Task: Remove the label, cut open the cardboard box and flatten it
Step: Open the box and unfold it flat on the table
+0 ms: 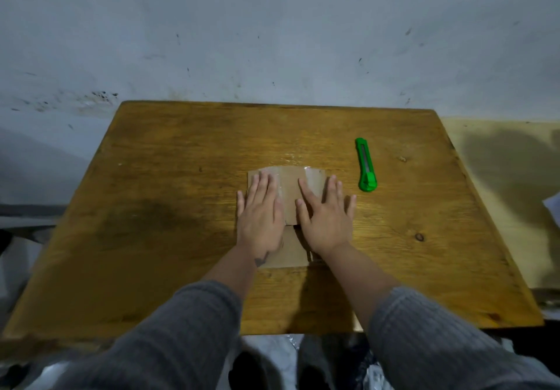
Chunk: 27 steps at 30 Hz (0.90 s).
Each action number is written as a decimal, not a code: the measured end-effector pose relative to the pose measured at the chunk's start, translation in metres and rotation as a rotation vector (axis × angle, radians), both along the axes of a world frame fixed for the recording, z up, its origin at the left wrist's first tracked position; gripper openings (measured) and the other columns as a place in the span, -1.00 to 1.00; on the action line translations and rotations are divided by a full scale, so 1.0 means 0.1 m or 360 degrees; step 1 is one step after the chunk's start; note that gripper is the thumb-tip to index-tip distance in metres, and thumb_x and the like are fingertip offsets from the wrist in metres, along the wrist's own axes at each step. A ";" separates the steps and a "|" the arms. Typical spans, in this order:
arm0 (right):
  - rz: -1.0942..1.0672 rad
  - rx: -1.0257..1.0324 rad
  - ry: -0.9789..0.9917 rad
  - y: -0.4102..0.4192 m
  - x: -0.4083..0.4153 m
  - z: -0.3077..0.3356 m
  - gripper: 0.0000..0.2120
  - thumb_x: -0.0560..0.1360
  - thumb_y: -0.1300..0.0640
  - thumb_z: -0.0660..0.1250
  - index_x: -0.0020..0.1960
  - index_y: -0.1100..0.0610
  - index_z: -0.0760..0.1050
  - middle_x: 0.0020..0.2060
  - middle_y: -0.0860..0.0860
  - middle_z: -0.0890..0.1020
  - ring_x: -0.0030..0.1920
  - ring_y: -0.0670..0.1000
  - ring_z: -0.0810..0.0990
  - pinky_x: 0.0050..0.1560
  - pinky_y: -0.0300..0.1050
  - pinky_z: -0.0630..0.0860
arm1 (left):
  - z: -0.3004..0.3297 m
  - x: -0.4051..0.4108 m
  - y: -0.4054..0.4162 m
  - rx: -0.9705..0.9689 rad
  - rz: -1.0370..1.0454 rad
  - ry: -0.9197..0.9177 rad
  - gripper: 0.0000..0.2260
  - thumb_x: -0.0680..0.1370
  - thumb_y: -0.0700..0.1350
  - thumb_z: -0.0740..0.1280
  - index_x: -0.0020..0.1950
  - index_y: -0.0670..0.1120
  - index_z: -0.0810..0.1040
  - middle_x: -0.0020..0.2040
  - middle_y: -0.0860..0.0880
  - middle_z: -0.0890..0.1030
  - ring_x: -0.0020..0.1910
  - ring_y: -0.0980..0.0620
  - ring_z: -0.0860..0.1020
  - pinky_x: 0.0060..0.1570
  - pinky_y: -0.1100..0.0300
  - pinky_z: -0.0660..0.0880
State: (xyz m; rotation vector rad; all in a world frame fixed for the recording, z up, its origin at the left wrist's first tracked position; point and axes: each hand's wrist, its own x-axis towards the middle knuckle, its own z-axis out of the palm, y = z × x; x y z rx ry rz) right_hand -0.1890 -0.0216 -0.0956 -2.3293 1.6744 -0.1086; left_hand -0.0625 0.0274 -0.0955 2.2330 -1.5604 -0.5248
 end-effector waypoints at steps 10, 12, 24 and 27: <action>-0.0283 -0.0082 -0.0111 0.22 0.07 0.05 -0.59 0.57 -0.21 -0.02 0.42 -0.32 0.16 0.48 0.12 0.18 0.40 0.16 0.13 0.31 0.11 0.11 | -0.02 -0.04 0.28 0.0160 0.0201 -0.0063 -0.52 0.66 0.09 -0.19 0.57 0.03 -0.14 0.58 -0.07 -0.15 0.54 -0.02 -0.24 0.45 -0.09 -0.35; -0.0294 -0.0067 -0.0222 0.21 0.09 0.06 -0.59 0.57 -0.19 0.03 0.41 -0.30 0.22 0.47 0.14 0.19 0.40 0.17 0.13 0.34 0.12 0.09 | -0.01 -0.04 0.26 0.0127 0.0243 -0.0028 -0.53 0.66 0.07 -0.13 0.57 0.02 -0.08 0.59 -0.08 -0.11 0.55 -0.03 -0.20 0.46 -0.06 -0.31; -0.0255 -0.0140 -0.0542 0.64 -0.26 0.51 -0.51 0.61 -0.01 0.06 0.48 -0.28 0.01 0.50 0.16 -0.06 0.44 0.19 0.04 0.41 0.14 0.09 | 0.45 -0.48 0.54 -0.0308 0.0515 0.0776 -0.46 0.59 -0.13 0.28 0.50 0.19 0.19 0.54 -0.14 0.08 0.51 -0.12 0.10 0.41 -0.01 0.20; -0.0306 -0.0103 -0.0572 0.80 -0.63 0.60 -0.49 0.61 0.01 0.07 0.48 -0.28 -0.01 0.50 0.15 -0.09 0.45 0.19 0.02 0.42 0.16 0.06 | 0.57 -0.81 0.67 -0.0357 0.0435 0.0803 -0.44 0.55 -0.16 0.33 0.48 0.18 0.23 0.51 -0.15 0.14 0.48 -0.13 0.17 0.40 0.02 0.22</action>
